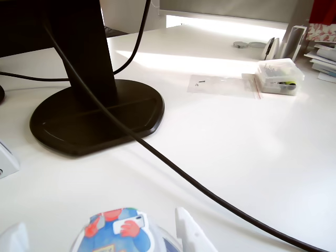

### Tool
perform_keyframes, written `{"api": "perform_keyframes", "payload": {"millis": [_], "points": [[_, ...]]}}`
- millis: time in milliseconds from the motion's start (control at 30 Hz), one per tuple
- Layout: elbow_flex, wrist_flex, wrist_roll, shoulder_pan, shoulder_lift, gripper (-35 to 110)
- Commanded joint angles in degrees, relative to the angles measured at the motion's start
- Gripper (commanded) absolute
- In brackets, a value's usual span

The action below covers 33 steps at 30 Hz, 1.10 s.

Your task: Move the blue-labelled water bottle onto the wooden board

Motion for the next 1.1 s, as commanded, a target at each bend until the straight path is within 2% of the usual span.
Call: {"api": "perform_keyframes", "payload": {"millis": [0, 333, 667, 767, 1067], "points": [[-2.7, -1.8, -1.5, -0.4, 1.1, 35], [-2.8, -1.8, -1.5, -0.4, 1.1, 16], [-2.8, -2.0, -1.6, -0.4, 0.5, 12], [-2.8, -2.4, -1.6, -0.3, 0.2, 0], [-2.6, -2.6, -1.7, 0.4, -0.3, 0]]}}
